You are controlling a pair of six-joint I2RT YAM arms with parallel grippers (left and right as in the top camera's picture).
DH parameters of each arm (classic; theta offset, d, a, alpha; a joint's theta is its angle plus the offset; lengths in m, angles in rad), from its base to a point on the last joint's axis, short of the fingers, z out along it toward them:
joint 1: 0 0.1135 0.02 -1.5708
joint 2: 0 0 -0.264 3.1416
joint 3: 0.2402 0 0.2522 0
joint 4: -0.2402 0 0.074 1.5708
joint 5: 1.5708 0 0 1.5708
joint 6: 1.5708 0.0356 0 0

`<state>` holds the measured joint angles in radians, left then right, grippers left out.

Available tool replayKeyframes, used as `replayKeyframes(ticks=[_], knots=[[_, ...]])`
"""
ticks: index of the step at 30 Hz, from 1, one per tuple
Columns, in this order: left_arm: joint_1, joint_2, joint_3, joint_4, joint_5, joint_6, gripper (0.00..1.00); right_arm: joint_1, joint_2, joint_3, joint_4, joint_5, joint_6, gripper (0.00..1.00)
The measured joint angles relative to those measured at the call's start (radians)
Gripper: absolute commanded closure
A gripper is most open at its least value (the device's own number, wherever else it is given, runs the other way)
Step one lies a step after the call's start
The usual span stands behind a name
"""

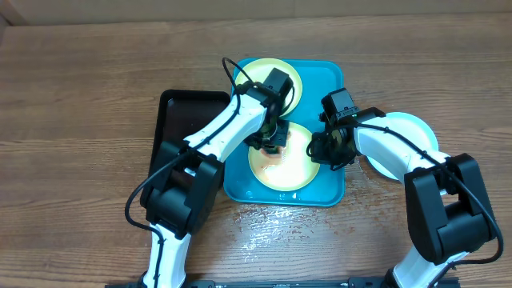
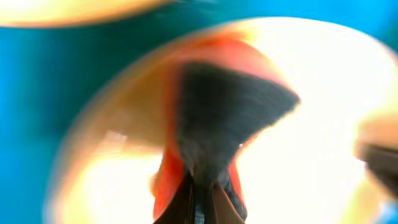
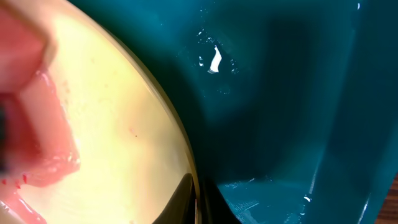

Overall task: Clean dirty plates on tray and stack at the side
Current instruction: 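Scrub the lower yellow plate with the sponge while right gripper holds rim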

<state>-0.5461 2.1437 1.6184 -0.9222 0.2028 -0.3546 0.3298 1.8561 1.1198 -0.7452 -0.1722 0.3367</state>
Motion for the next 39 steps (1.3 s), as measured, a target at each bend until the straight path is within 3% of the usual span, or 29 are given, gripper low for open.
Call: replayKeyframes(ticks=[5, 10, 16, 24, 29, 34, 39], knots=[[-0.011, 0.004, 0.0, -0.043, 0.145, -0.005, 0.96, 0.0, 0.0, 0.0, -0.002, 0.0, 0.002, 0.96], [-0.011, 0.006, 0.0, -0.169, 0.151, -0.008, 0.96, 0.0, 0.0, 0.0, -0.003, 0.0, 0.003, 0.96], [-0.011, 0.006, 0.0, -0.275, -0.073, -0.037, 0.96, 0.0, 0.0, 0.0, -0.004, 0.0, 0.003, 0.96], [-0.037, 0.006, 0.017, -0.265, -0.394, -0.082, 0.96, 0.006, 0.0, 0.0, -0.006, -0.024, 0.004, 0.96], [-0.039, 0.006, 0.033, -0.242, -0.469, -0.084, 0.96, 0.01, 0.0, 0.0, 0.0, -0.034, 0.005, 0.96], [-0.031, 0.006, 0.037, -0.148, -0.408, -0.055, 0.96, 0.009, 0.0, 0.0, -0.006, -0.021, 0.009, 0.96], [-0.013, 0.006, 0.037, -0.034, -0.158, -0.027, 0.96, 0.004, 0.0, 0.0, -0.008, -0.009, 0.011, 0.96]])
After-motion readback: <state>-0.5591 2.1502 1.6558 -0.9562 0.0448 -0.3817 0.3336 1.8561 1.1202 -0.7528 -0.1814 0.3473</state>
